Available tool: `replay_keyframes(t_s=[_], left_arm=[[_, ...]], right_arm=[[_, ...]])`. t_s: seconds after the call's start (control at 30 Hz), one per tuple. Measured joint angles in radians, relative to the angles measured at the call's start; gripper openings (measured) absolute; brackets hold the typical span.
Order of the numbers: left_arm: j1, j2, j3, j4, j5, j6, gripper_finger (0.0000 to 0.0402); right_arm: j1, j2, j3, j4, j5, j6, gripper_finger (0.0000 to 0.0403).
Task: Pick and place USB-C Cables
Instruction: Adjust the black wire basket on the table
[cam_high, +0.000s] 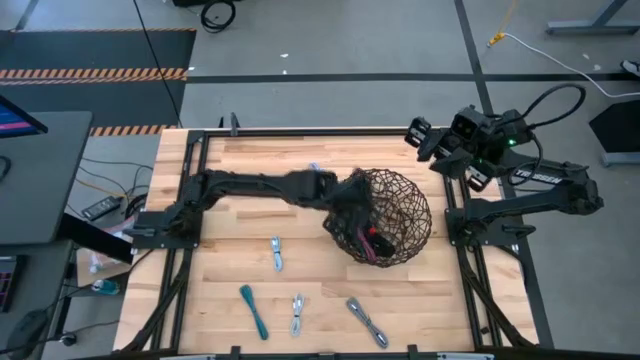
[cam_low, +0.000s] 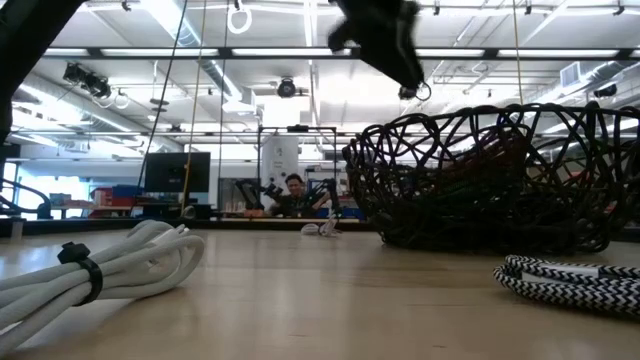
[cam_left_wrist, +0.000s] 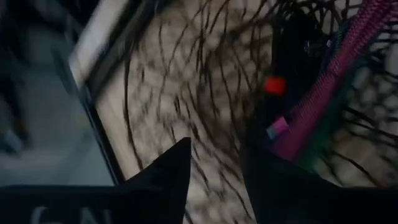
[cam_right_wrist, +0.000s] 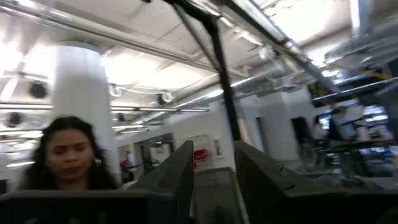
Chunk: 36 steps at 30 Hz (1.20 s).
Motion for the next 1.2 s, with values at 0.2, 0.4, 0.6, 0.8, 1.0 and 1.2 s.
replay_keyframes(t_s=[0.2, 0.4, 0.6, 0.8, 1.0, 1.2], left_arm=[[0.048, -0.045, 0.138, -0.365, 0.120, -0.384, 0.0119], [0.092, -0.050, 0.186, -0.684, 0.207, -0.532, 0.0106], [0.120, -0.052, 0.126, -0.735, 0.209, -0.582, 0.0105], [0.175, -0.059, 0.086, -0.736, 0.139, -0.556, 0.0105], [0.243, -0.060, 0.087, -0.735, 0.138, -0.588, 0.0105], [0.288, -0.066, 0.087, -0.735, 0.175, -0.585, 0.0105]], right_arm=[[-0.109, -0.001, 0.000, -0.200, 0.044, -0.095, 0.0038], [-0.197, 0.000, 0.000, -0.647, 0.220, -0.301, 0.0005], [-0.229, 0.000, -0.001, -1.180, 0.583, -0.421, 0.0002], [-0.229, 0.001, -0.001, -1.540, 0.823, -0.424, 0.0002], [-0.229, 0.054, -0.002, -1.695, 0.939, -0.424, 0.0001], [-0.232, 0.159, -0.097, -1.679, 0.932, -0.430, 0.0000]])
